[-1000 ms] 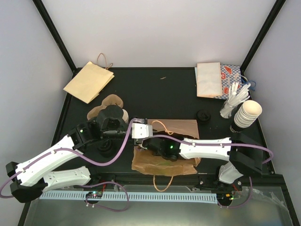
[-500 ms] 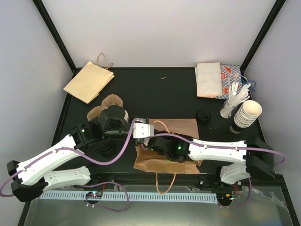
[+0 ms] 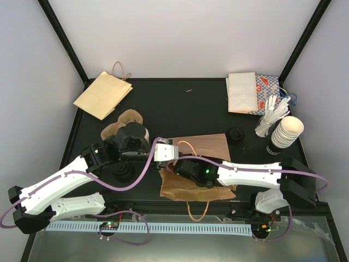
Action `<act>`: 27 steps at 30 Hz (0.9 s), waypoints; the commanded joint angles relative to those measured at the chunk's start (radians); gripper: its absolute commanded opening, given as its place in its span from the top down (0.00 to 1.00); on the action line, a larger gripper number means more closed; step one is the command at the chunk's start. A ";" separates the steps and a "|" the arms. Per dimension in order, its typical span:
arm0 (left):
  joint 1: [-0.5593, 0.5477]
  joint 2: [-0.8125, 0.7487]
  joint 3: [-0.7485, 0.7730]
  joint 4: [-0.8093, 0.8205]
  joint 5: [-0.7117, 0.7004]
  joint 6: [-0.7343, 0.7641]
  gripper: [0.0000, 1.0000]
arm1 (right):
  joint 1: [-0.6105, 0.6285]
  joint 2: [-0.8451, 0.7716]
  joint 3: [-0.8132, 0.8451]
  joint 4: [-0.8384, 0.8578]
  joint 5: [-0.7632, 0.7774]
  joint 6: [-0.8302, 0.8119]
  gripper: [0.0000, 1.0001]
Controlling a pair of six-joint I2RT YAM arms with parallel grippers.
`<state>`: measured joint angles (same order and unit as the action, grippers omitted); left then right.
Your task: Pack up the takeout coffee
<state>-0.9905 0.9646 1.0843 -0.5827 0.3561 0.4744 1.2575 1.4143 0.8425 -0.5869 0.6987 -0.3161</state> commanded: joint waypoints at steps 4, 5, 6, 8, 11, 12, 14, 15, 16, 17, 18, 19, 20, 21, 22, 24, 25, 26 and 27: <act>-0.008 0.013 0.040 -0.043 0.087 -0.008 0.98 | -0.039 0.086 0.001 0.106 0.066 -0.031 0.99; -0.011 0.014 0.040 -0.040 0.100 -0.009 0.98 | -0.040 0.095 -0.001 0.131 0.068 -0.044 0.99; -0.013 0.014 0.039 -0.035 0.117 -0.012 0.99 | -0.042 0.107 -0.003 0.154 0.068 -0.056 0.99; -0.020 0.020 0.039 -0.025 0.147 -0.021 0.98 | -0.049 0.133 -0.001 0.194 0.075 -0.074 0.99; -0.033 0.027 0.040 -0.024 0.160 -0.025 0.98 | -0.063 0.179 0.015 0.218 0.079 -0.084 0.99; -0.035 0.030 0.040 -0.027 0.160 -0.022 0.99 | -0.066 0.189 0.018 0.222 0.079 -0.085 0.99; -0.037 0.031 0.039 -0.029 0.159 -0.019 0.99 | -0.070 0.197 0.020 0.233 0.075 -0.088 0.99; -0.038 0.031 0.039 -0.031 0.159 -0.021 0.99 | -0.069 0.197 0.018 0.237 0.071 -0.091 0.99; -0.039 0.031 0.039 -0.030 0.161 -0.021 0.98 | -0.069 0.195 0.018 0.241 0.071 -0.092 0.99; -0.039 0.032 0.040 -0.031 0.163 -0.023 0.98 | -0.070 0.193 0.018 0.242 0.069 -0.091 0.99; -0.039 0.032 0.041 -0.031 0.165 -0.025 0.98 | -0.070 0.191 0.018 0.241 0.069 -0.092 0.99; -0.040 0.031 0.043 -0.032 0.170 -0.025 0.99 | -0.071 0.189 0.017 0.243 0.068 -0.093 0.99; -0.040 0.030 0.044 -0.031 0.178 -0.027 0.99 | -0.070 0.189 0.018 0.245 0.068 -0.093 0.99; -0.040 0.028 0.047 -0.030 0.183 -0.030 0.99 | -0.072 0.191 0.017 0.245 0.067 -0.093 0.99; -0.040 0.028 0.048 -0.031 0.189 -0.031 0.98 | -0.072 0.192 0.017 0.244 0.064 -0.094 0.99; -0.040 0.026 0.052 -0.031 0.195 -0.032 0.98 | -0.073 0.200 0.019 0.241 0.064 -0.092 0.99; -0.040 0.026 0.054 -0.031 0.198 -0.033 0.98 | -0.074 0.205 0.021 0.235 0.064 -0.091 0.99; -0.040 0.024 0.056 -0.030 0.201 -0.035 0.99 | -0.074 0.209 0.024 0.233 0.064 -0.091 0.99; -0.040 0.025 0.058 -0.032 0.205 -0.034 0.98 | -0.074 0.211 0.025 0.230 0.066 -0.087 0.99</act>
<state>-1.0054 0.9970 1.0904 -0.6235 0.4309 0.4522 1.2034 1.6028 0.8429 -0.3809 0.7521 -0.4152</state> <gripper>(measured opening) 0.019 0.017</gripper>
